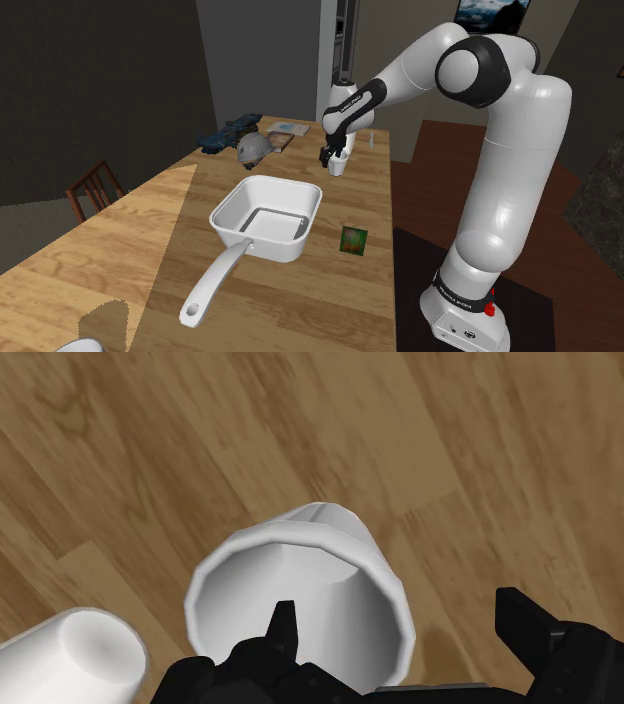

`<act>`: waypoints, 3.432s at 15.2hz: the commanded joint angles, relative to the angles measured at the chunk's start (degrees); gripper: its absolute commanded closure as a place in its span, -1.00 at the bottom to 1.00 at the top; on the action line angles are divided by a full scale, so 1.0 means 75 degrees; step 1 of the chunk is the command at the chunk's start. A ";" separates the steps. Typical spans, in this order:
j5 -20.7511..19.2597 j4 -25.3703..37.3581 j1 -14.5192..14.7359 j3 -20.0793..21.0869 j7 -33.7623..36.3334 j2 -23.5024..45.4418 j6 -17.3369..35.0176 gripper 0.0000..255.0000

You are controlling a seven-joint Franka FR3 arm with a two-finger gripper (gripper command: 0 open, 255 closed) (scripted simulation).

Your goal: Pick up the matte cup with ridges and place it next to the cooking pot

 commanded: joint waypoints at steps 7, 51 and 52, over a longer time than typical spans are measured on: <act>0.0000 -0.0003 0.0000 0.0000 0.0000 -0.0001 0.0002 1.00; -0.0192 0.2822 0.0101 0.0034 -0.0098 -0.1278 -0.4065 1.00; -0.0188 0.2929 0.0102 0.0035 -0.0107 -0.1275 -0.4168 1.00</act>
